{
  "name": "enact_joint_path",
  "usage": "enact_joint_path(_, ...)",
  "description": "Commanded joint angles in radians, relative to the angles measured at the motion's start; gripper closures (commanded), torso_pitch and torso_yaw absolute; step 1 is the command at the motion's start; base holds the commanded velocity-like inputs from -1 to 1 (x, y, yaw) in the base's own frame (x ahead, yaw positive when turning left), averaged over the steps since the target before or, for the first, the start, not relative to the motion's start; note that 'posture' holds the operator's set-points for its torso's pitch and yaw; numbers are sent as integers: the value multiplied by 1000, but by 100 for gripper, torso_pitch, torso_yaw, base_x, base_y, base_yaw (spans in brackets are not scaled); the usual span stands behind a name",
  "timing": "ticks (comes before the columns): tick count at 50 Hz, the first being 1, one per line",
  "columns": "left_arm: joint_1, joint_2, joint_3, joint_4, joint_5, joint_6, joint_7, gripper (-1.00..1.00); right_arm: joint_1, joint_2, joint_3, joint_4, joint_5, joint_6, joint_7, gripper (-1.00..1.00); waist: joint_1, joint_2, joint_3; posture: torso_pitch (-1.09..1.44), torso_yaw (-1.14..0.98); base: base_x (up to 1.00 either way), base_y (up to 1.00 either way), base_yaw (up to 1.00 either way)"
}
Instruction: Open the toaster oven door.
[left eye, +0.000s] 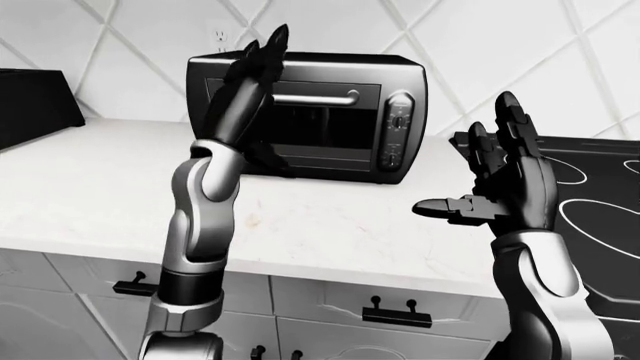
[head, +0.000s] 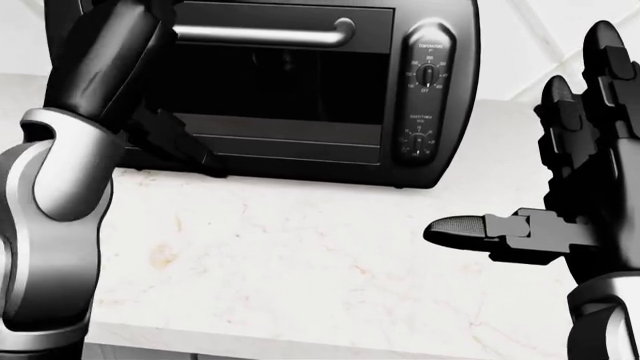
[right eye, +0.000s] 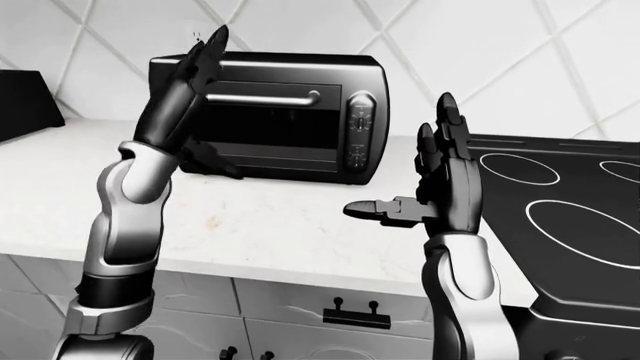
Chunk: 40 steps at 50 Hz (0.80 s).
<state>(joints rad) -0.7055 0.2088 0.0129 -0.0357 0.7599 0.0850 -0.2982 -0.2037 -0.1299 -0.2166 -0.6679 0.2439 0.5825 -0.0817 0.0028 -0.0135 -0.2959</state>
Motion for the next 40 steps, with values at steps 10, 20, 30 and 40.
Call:
enact_joint_path(10,-107,-8,-14,211,199,-203,50,-100,-31,-16,-14,-38,20,-13,-9,-100,-6,-2,-10,-40,0,0,0,0)
enact_joint_path(20,-150,-4,-29,369,329,-278,109,-100,-19,-10,-10,-42,19,-23,-11,-100,-10,-1,-9,-40,0,0,0,0)
enact_joint_path(30,-251,-10,-57,615,457,-323,234,-100,-12,-7,-9,-39,19,-31,-8,-100,-12,-5,-10,-40,0,0,0,0)
enact_joint_path(40,-319,-20,-69,799,511,-330,266,-100,-10,-8,-14,-44,27,-30,-10,-100,-14,-7,-9,-40,0,0,0,0)
